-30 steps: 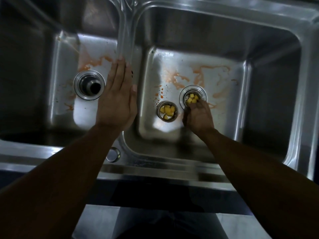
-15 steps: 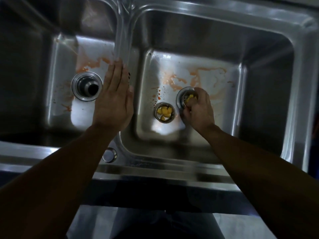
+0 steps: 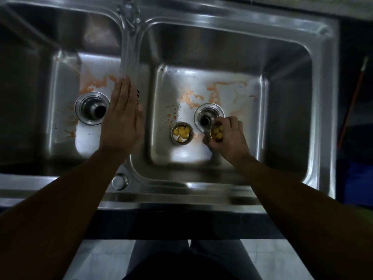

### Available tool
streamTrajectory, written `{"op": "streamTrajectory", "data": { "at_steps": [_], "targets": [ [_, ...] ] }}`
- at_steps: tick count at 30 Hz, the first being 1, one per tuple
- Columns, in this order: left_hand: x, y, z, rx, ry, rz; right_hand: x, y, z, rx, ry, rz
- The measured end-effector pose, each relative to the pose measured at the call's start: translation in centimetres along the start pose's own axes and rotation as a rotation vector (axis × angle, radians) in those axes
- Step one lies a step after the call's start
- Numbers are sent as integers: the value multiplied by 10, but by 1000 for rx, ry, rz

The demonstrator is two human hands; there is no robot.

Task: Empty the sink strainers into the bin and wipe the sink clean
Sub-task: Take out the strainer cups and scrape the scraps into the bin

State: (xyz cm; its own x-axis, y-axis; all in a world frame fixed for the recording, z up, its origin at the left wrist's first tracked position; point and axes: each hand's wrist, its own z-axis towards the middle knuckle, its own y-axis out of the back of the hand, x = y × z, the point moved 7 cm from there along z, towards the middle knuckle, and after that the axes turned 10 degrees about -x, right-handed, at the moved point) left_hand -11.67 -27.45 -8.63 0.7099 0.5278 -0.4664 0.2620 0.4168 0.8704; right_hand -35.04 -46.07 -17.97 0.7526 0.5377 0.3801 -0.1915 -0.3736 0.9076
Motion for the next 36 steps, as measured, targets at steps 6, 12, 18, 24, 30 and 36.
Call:
{"op": "streamTrajectory", "data": {
  "at_steps": [6,12,18,24,30,36],
  "targets": [
    [1,-1,-1,-12,-1,-3,-19,2,-9,26,4,-34],
    [2,-2,-2,-18,-19,1,-24,-9,-9,77,26,-67],
    [0,-3,-2,-24,-62,78,-25,-5,-9,135,-29,-5],
    [-18,-8,-22,79,-43,215,-24,27,-25,45,-4,66],
    [-82,-40,-77,208,30,33,-41,129,-28,-395,25,232],
    [-157,-78,-124,380,-41,-55,-95,212,-11,-616,-59,49]
  ]
}}
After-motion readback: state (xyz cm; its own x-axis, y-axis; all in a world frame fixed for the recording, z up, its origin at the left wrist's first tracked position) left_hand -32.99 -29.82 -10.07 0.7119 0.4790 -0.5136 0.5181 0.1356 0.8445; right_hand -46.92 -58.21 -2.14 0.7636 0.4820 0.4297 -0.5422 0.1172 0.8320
